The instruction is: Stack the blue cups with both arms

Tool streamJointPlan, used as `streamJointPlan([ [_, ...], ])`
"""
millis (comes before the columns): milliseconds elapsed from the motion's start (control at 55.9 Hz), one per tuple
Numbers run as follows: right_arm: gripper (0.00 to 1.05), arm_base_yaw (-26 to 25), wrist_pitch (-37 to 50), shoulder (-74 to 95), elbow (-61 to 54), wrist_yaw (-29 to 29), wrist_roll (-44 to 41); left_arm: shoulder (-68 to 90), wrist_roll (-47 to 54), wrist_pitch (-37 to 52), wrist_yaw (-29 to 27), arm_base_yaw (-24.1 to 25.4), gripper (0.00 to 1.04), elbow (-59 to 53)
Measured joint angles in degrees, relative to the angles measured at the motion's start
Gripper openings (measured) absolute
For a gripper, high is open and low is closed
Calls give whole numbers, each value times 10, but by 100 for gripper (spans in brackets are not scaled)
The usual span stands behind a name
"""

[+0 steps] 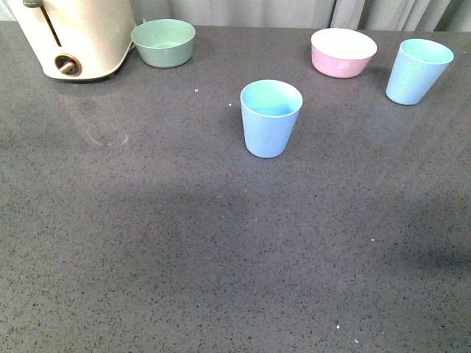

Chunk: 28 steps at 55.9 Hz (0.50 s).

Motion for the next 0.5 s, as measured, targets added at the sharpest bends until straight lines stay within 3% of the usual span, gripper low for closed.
streamJointPlan([
  [500,96,0,0,0,0,0,0,-184,2,-37,73,79,2,-149],
])
